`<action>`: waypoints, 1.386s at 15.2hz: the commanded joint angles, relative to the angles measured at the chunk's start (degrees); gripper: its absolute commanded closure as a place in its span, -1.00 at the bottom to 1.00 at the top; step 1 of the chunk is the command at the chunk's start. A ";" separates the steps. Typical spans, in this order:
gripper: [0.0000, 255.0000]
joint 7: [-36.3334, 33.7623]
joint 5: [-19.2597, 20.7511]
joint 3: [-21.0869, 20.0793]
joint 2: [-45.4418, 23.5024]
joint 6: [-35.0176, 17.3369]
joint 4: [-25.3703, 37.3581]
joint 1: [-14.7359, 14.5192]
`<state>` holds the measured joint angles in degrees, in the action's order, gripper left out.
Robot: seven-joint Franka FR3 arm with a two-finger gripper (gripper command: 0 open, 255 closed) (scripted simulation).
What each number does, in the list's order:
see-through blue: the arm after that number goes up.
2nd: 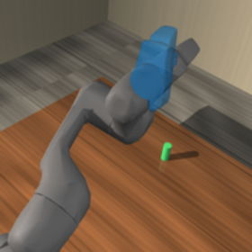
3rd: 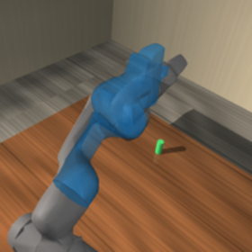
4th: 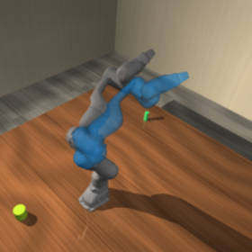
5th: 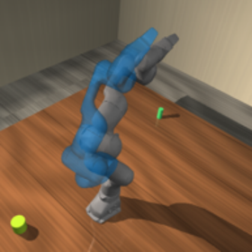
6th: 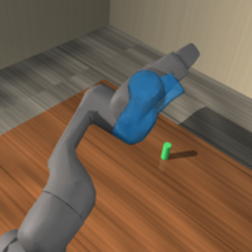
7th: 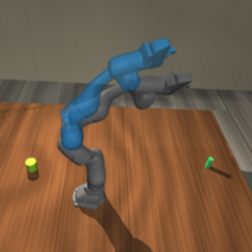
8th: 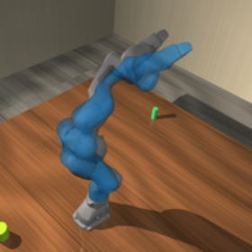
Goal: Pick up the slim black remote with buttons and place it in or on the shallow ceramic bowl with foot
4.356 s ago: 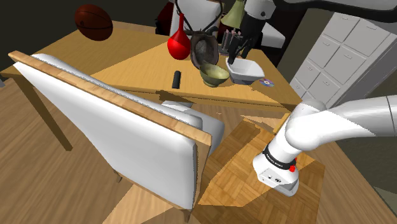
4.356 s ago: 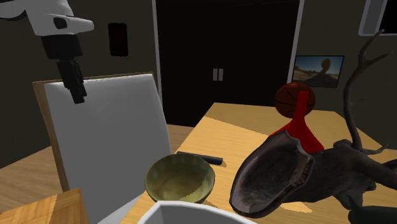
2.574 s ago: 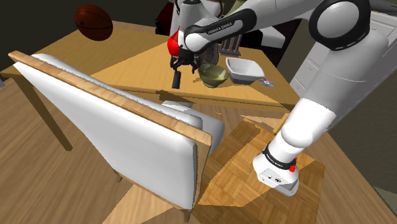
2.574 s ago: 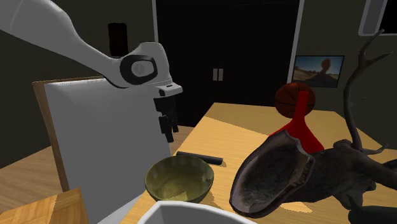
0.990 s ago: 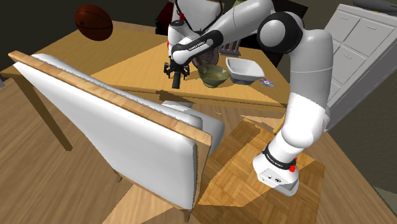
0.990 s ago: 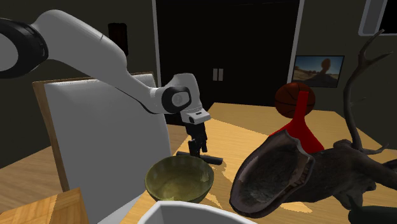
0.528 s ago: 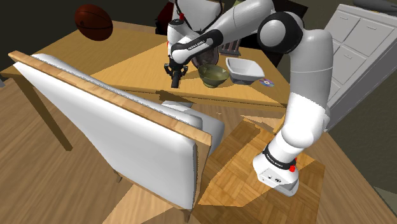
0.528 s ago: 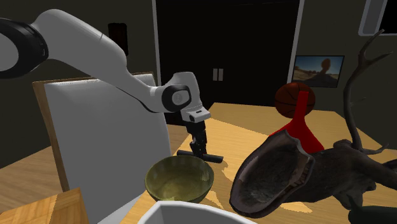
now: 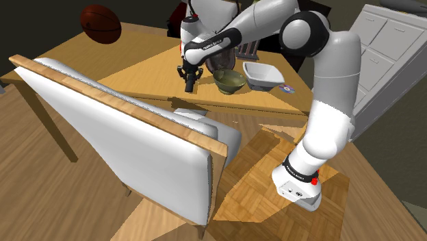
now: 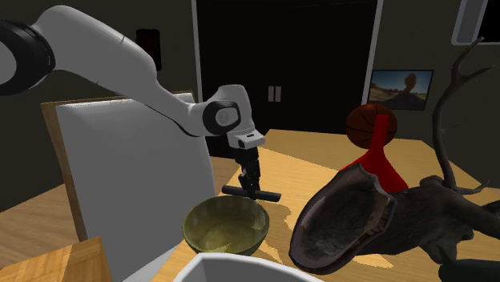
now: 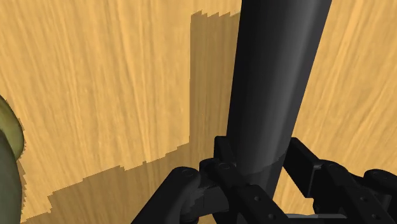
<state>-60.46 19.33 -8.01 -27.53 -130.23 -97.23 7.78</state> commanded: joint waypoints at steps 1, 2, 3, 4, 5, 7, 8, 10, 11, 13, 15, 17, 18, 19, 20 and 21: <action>1.00 0.44 -0.35 -0.16 0.90 1.09 0.21 0.14; 1.00 0.64 -0.52 -0.24 1.26 1.68 0.46 0.17; 1.00 0.83 -0.68 -0.31 1.61 2.27 0.72 0.20; 1.00 1.03 -0.84 -0.38 1.95 2.86 0.99 0.23; 1.00 1.22 -1.00 -0.45 2.28 3.46 1.28 0.26; 1.00 1.61 -1.31 -0.59 2.91 4.67 1.90 0.30; 1.00 1.80 -1.46 -0.65 3.21 5.28 2.23 0.32; 1.00 2.17 -1.75 -0.77 3.78 6.52 2.94 0.35; 1.00 2.36 -1.90 -0.82 4.05 7.14 3.31 0.37; 1.00 2.72 -2.17 -0.93 4.56 8.41 4.11 0.39; 1.00 3.08 -2.43 -1.02 5.03 9.69 4.96 0.40; 1.00 3.43 -2.67 -1.11 5.46 11.00 5.88 0.40; 1.00 3.61 -2.79 -1.15 5.65 11.66 6.36 0.40; 1.00 3.78 -2.90 -1.19 5.84 12.32 6.86 0.39; 1.00 3.95 -3.01 -1.23 6.01 12.99 7.37 0.39; 1.00 4.12 -3.12 -1.27 6.17 13.66 7.90 0.38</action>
<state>-56.53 16.34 -9.23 -21.66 -117.27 -89.75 8.15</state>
